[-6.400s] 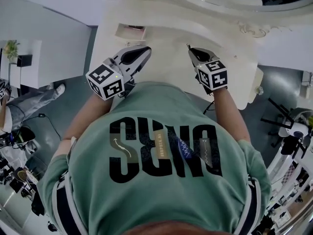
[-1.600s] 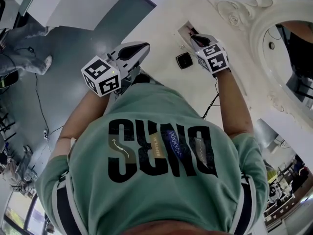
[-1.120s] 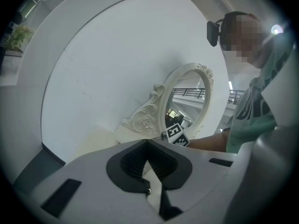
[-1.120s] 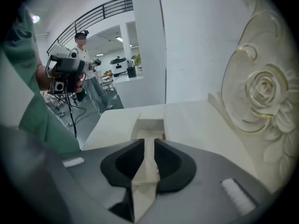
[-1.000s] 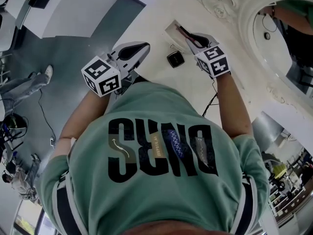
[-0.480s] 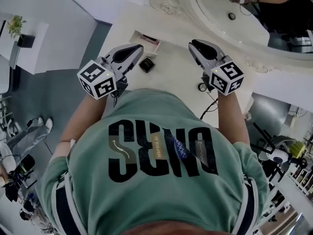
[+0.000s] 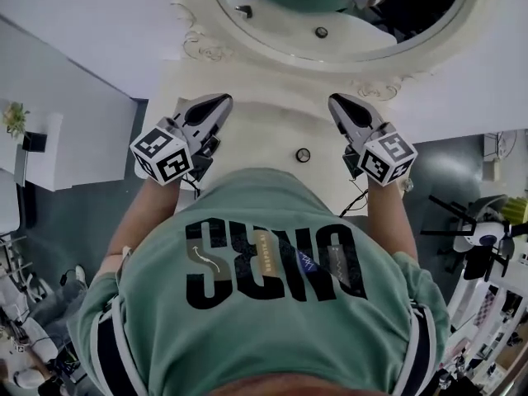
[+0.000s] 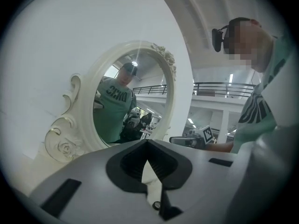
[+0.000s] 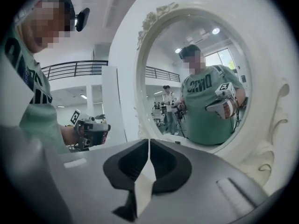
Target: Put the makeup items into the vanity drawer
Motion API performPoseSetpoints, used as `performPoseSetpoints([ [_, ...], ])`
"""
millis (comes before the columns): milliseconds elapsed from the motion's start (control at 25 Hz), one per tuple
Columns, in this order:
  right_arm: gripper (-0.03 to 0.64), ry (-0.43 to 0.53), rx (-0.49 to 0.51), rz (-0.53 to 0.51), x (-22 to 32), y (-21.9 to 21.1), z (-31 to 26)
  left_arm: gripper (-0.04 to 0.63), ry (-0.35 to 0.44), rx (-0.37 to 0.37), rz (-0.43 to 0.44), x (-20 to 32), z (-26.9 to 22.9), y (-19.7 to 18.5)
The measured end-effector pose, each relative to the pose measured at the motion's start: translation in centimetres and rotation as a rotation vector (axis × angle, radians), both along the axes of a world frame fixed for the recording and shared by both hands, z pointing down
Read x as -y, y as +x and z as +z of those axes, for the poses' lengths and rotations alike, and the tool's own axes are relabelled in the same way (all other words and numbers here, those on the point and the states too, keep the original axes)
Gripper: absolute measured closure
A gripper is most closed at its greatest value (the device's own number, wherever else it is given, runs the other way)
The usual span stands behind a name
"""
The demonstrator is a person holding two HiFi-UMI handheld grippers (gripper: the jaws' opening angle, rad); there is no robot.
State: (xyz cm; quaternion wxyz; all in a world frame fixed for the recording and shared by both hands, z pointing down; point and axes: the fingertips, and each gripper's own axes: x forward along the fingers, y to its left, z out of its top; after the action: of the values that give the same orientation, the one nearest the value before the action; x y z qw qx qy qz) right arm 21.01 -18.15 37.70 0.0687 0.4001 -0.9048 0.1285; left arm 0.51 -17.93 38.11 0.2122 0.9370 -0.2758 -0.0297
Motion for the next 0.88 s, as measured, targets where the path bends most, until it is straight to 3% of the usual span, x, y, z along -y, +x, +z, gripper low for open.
performPoseSetpoints([
  [280,0.607,0.035,0.062,0.076,-1.2,4.0,-1.2,0.592,0.009,-0.003,0.031,0.1,-0.4,2.7],
  [640,0.609,0.031,0.056,0.041,-1.2,3.0,-0.6,0.592,0.007,0.011,0.012,0.0,-0.4,1.6],
  [880,0.609,0.017,0.032,-0.013,-1.0,0.7,0.6,0.592,-0.059,0.002,-0.039,0.6,1.2,-0.5],
])
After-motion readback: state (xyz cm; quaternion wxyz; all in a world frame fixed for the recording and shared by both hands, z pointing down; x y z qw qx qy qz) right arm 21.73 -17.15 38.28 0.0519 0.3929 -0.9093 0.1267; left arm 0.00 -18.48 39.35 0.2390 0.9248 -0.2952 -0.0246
